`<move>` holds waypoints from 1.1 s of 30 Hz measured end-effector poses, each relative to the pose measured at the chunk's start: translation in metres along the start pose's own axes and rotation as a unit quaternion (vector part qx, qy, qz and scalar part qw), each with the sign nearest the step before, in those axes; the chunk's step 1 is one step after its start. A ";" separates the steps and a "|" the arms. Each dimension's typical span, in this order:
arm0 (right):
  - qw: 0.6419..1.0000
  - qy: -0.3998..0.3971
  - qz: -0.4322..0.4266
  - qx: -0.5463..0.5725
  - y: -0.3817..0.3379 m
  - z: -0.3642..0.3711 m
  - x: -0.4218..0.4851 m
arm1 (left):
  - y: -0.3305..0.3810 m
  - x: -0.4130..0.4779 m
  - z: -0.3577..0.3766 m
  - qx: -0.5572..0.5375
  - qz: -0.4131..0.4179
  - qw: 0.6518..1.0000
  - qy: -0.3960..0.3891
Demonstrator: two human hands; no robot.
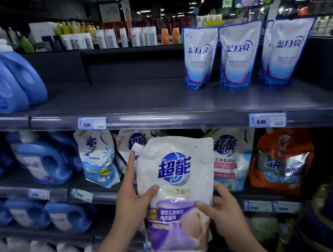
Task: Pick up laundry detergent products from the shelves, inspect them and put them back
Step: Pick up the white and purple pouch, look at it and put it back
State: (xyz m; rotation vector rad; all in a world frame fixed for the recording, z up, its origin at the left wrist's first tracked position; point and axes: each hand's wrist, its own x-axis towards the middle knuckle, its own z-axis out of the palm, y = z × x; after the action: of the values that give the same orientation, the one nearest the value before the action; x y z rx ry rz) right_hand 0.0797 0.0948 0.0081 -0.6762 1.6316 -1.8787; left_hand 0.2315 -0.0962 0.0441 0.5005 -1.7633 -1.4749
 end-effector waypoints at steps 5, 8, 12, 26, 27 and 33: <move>1.000 -0.001 0.028 0.010 0.002 0.004 0.002 | 0.001 0.006 -0.004 0.047 0.021 0.999 -0.010; 1.000 0.002 0.012 -0.029 -0.006 0.006 0.001 | -0.003 0.014 -0.010 0.045 -0.001 0.998 -0.035; 0.995 -0.018 -0.045 -0.082 -0.018 0.013 -0.006 | -0.010 0.023 -0.014 -0.131 -0.102 0.984 -0.059; 0.991 0.081 -0.006 0.102 -0.025 0.038 0.008 | -0.037 0.025 -0.033 -0.256 -0.212 0.931 -0.149; 0.990 0.084 0.003 0.110 -0.026 0.039 0.012 | -0.041 0.017 -0.029 -0.251 -0.233 0.923 -0.177; 0.991 0.127 0.035 0.006 -0.017 0.044 0.019 | -0.060 0.000 -0.015 -0.203 -0.238 0.944 -0.108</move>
State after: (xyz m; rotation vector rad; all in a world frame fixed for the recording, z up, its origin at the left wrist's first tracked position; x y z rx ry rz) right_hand 0.0952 0.0523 0.0307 -0.3807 1.7718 -1.9855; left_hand 0.2329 -0.1211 -0.0128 0.5886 -1.4911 -2.2453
